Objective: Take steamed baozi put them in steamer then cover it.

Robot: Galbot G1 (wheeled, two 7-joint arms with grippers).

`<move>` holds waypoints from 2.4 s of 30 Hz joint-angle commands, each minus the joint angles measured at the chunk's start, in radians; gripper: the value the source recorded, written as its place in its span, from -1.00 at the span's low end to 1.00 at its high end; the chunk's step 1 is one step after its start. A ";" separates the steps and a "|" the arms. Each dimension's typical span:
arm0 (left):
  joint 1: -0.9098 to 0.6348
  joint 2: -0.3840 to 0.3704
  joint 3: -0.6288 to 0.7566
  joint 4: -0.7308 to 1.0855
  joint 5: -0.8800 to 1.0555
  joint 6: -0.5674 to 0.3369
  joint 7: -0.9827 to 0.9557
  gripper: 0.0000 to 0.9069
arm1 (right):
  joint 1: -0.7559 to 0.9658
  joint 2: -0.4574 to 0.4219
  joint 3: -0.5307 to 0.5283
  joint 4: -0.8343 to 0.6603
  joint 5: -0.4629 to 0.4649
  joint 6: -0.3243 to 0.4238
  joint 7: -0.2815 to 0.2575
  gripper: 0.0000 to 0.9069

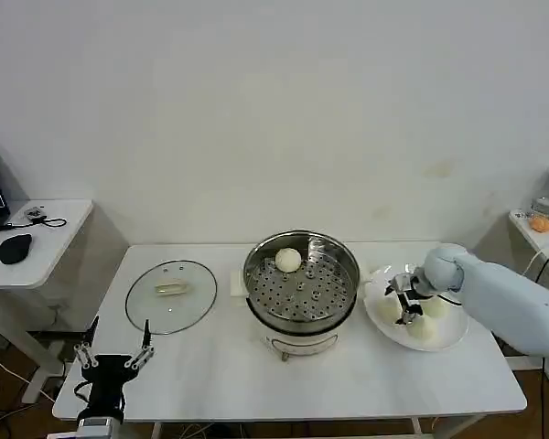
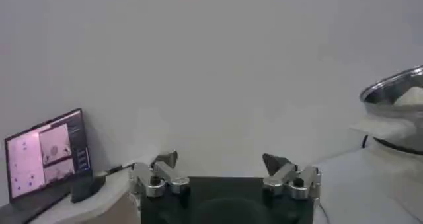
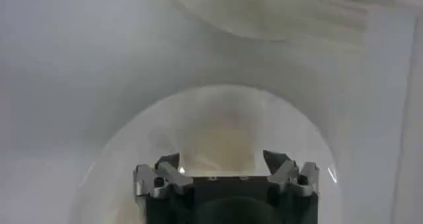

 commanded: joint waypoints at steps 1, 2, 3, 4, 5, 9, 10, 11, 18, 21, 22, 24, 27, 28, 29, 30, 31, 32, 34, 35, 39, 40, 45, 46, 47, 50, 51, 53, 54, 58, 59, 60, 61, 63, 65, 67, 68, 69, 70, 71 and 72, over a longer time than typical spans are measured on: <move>0.001 -0.001 -0.001 0.001 0.000 0.000 -0.002 1.00 | -0.009 0.028 0.008 -0.036 -0.019 -0.003 -0.009 0.44; 0.003 -0.001 -0.001 0.001 0.001 -0.001 -0.001 1.00 | -0.007 0.026 0.008 -0.029 -0.019 -0.004 -0.013 0.40; 0.006 0.000 0.000 -0.002 0.001 0.000 -0.001 1.00 | -0.003 0.019 0.006 -0.014 -0.019 -0.007 -0.014 0.38; 0.006 0.000 0.000 -0.003 0.001 0.000 -0.001 1.00 | 0.000 0.016 0.004 -0.007 -0.018 -0.008 -0.017 0.38; 0.006 0.000 0.000 -0.003 0.001 0.000 -0.001 1.00 | 0.008 0.011 0.001 0.002 -0.017 -0.006 -0.023 0.36; 0.005 -0.003 0.001 -0.005 0.001 0.000 -0.002 1.00 | 0.035 -0.019 0.004 0.029 -0.010 0.008 -0.043 0.31; 0.005 -0.004 0.002 -0.006 0.001 0.000 -0.002 1.00 | 0.047 -0.027 0.004 0.038 -0.008 0.012 -0.047 0.31; 0.005 -0.004 0.002 -0.007 0.001 0.000 -0.003 1.00 | 0.055 -0.034 0.004 0.040 -0.005 0.012 -0.048 0.33; -0.001 0.002 0.006 -0.013 0.000 0.004 -0.001 1.00 | 0.179 -0.115 0.036 0.150 0.091 -0.013 -0.056 0.33; -0.003 0.003 0.009 -0.018 0.000 0.007 -0.001 1.00 | 0.289 -0.131 -0.005 0.201 0.146 -0.042 -0.054 0.33; -0.003 0.004 0.010 -0.019 0.001 0.007 0.000 1.00 | 0.317 -0.131 -0.023 0.208 0.157 -0.044 -0.052 0.36; -0.004 0.008 0.012 -0.020 0.002 0.007 0.001 1.00 | 0.389 -0.126 -0.072 0.231 0.199 -0.064 -0.048 0.36; -0.008 0.011 0.013 -0.023 0.002 0.012 0.001 1.00 | 0.517 -0.094 -0.166 0.264 0.271 -0.094 -0.040 0.36; -0.011 0.012 0.013 -0.023 0.002 0.013 0.001 1.00 | 0.559 -0.082 -0.194 0.275 0.295 -0.111 -0.033 0.36; -0.013 0.013 0.013 -0.024 0.001 0.017 0.001 1.00 | 0.589 -0.066 -0.210 0.286 0.320 -0.122 -0.025 0.36; -0.015 0.013 0.013 -0.024 0.001 0.020 0.001 1.00 | 0.606 -0.051 -0.228 0.297 0.349 -0.142 -0.019 0.36; -0.017 0.014 0.012 -0.024 0.000 0.021 0.001 1.00 | 0.619 -0.035 -0.246 0.308 0.376 -0.159 -0.006 0.36; -0.018 0.015 0.012 -0.023 0.000 0.021 0.001 1.00 | 0.627 -0.021 -0.259 0.318 0.399 -0.173 0.003 0.36; -0.019 0.018 0.010 -0.020 -0.002 0.022 0.001 1.00 | 0.637 0.017 -0.288 0.343 0.444 -0.204 0.025 0.38; -0.022 0.020 0.008 -0.014 -0.005 0.023 0.001 1.00 | 0.634 0.043 -0.301 0.361 0.481 -0.232 0.042 0.38; -0.028 0.026 0.004 -0.003 -0.008 0.025 0.001 1.00 | 0.615 0.125 -0.321 0.379 0.582 -0.323 0.099 0.38; -0.029 0.027 0.004 -0.001 -0.008 0.026 0.001 1.00 | 0.609 0.145 -0.324 0.377 0.606 -0.346 0.115 0.38; -0.029 0.035 -0.004 0.006 -0.019 0.026 0.007 1.00 | 0.589 0.255 -0.361 0.342 0.697 -0.417 0.164 0.38; -0.029 0.036 -0.005 0.008 -0.019 0.025 0.007 1.00 | 0.587 0.266 -0.365 0.338 0.710 -0.422 0.170 0.38; -0.027 0.037 -0.005 0.009 -0.019 0.025 0.007 1.00 | 0.577 0.293 -0.373 0.330 0.736 -0.435 0.181 0.38; -0.027 0.036 -0.004 0.010 -0.018 0.023 0.007 1.00 | 0.550 0.332 -0.385 0.317 0.755 -0.461 0.198 0.38; -0.029 0.034 -0.004 0.010 -0.018 0.023 0.007 1.00 | 0.537 0.345 -0.387 0.312 0.758 -0.468 0.204 0.38; -0.031 0.032 -0.005 0.008 -0.019 0.024 0.006 1.00 | 0.515 0.362 -0.388 0.303 0.771 -0.484 0.215 0.38; -0.030 0.031 -0.006 0.008 -0.019 0.024 0.006 1.00 | 0.500 0.372 -0.388 0.297 0.781 -0.494 0.221 0.38; -0.026 0.030 -0.008 0.006 -0.019 0.023 0.006 1.00 | 0.463 0.392 -0.391 0.288 0.775 -0.514 0.231 0.38; -0.025 0.030 -0.009 0.006 -0.019 0.022 0.006 1.00 | 0.454 0.396 -0.393 0.283 0.764 -0.515 0.231 0.38; -0.025 0.029 -0.009 0.006 -0.019 0.022 0.006 1.00 | 0.445 0.402 -0.395 0.278 0.760 -0.518 0.232 0.36; -0.025 0.029 -0.011 0.005 -0.019 0.022 0.006 1.00 | 0.439 0.405 -0.396 0.273 0.755 -0.517 0.232 0.38; -0.025 0.028 -0.011 0.005 -0.019 0.021 0.005 1.00 | 0.429 0.411 -0.394 0.265 0.744 -0.516 0.232 0.38; -0.024 0.027 -0.011 0.006 -0.019 0.021 0.005 1.00 | 0.419 0.417 -0.393 0.256 0.729 -0.516 0.235 0.38; -0.024 0.027 -0.011 0.006 -0.018 0.020 0.006 1.00 | 0.415 0.420 -0.394 0.249 0.717 -0.515 0.236 0.38; -0.025 0.027 -0.011 0.006 -0.019 0.020 0.005 1.00 | 0.413 0.422 -0.395 0.244 0.708 -0.514 0.237 0.38; -0.025 0.026 -0.011 0.006 -0.019 0.020 0.005 1.00 | 0.411 0.422 -0.395 0.242 0.705 -0.514 0.237 0.38; -0.024 0.025 -0.011 0.004 -0.019 0.020 0.005 1.00 | 0.410 0.422 -0.395 0.240 0.700 -0.515 0.239 0.53; -0.024 0.025 -0.011 0.003 -0.019 0.019 0.005 1.00 | 0.409 0.422 -0.395 0.238 0.692 -0.515 0.239 0.64; -0.022 0.025 -0.011 0.003 -0.019 0.018 0.005 1.00 | 0.408 0.421 -0.395 0.238 0.688 -0.515 0.240 0.82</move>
